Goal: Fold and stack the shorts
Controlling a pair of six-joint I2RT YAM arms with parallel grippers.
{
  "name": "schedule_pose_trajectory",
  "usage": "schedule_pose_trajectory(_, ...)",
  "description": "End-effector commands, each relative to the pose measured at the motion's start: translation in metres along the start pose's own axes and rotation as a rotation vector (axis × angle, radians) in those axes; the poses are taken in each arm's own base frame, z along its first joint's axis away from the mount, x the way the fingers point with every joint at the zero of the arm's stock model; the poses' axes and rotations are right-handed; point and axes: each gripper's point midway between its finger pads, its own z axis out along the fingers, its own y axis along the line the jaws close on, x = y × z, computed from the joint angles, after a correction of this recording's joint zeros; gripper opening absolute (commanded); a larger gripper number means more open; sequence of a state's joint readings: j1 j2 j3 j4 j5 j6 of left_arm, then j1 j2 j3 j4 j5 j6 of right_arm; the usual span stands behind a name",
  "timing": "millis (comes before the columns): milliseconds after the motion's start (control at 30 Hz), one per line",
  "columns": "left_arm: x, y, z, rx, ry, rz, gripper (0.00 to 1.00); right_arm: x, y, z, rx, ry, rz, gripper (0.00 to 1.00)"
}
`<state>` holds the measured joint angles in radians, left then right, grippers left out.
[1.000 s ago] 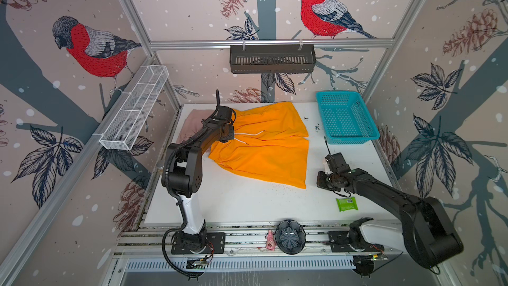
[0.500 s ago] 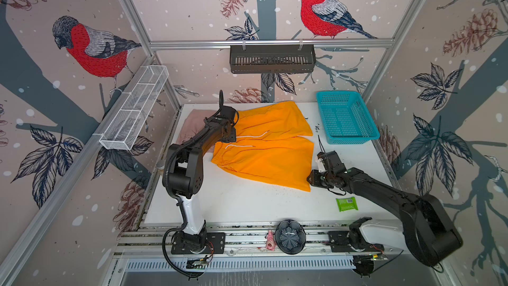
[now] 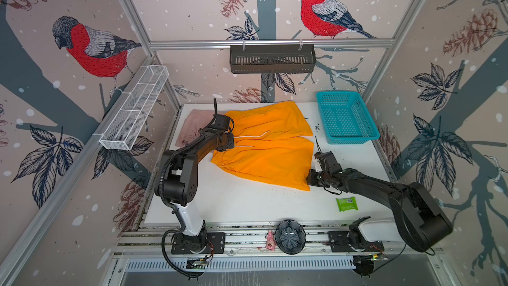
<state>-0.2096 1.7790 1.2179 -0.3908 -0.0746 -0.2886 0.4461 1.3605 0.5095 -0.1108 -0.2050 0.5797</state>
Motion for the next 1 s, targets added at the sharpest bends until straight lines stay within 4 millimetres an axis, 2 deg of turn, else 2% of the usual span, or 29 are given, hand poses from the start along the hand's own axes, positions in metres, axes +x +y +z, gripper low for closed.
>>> schedule_pose_trajectory(0, -0.023, -0.011, -0.006, 0.054, -0.074, 0.014, 0.53, 0.019, -0.013, 0.001, 0.051, 0.066, 0.027, 0.03)
schedule_pose_trajectory(167, -0.026, -0.012, 0.005, 0.045, -0.052, 0.051, 0.52, 0.02, -0.013, 0.001, 0.054, 0.071, 0.026, 0.02)
schedule_pose_trajectory(267, -0.026, -0.012, 0.011, 0.036, -0.035, 0.058, 0.47, 0.018, -0.014, -0.002, 0.061, 0.066, 0.025, 0.02)
schedule_pose_trajectory(367, -0.026, -0.01, 0.013, 0.022, -0.035, 0.061, 0.27, 0.016, -0.014, -0.006, 0.063, 0.055, 0.027, 0.01)
schedule_pose_trajectory(467, -0.027, -0.003, 0.012, -0.016, -0.037, 0.066, 0.01, 0.013, -0.015, -0.01, 0.07, 0.043, 0.026, 0.01)
schedule_pose_trajectory(667, -0.032, 0.007, 0.005, -0.083, -0.037, 0.058, 0.0, 0.01, -0.022, -0.016, 0.085, 0.033, 0.036, 0.01)
schedule_pose_trajectory(833, -0.034, 0.02, -0.008, -0.153, -0.033, 0.045, 0.0, 0.011, -0.027, -0.018, 0.095, 0.03, 0.044, 0.01)
schedule_pose_trajectory(933, -0.035, 0.012, -0.01, -0.101, -0.04, 0.05, 0.0, 0.012, -0.027, -0.019, 0.091, 0.03, 0.046, 0.01)
schedule_pose_trajectory(967, -0.034, 0.007, -0.008, -0.077, -0.032, 0.056, 0.1, 0.011, -0.027, -0.019, 0.089, 0.028, 0.046, 0.02)
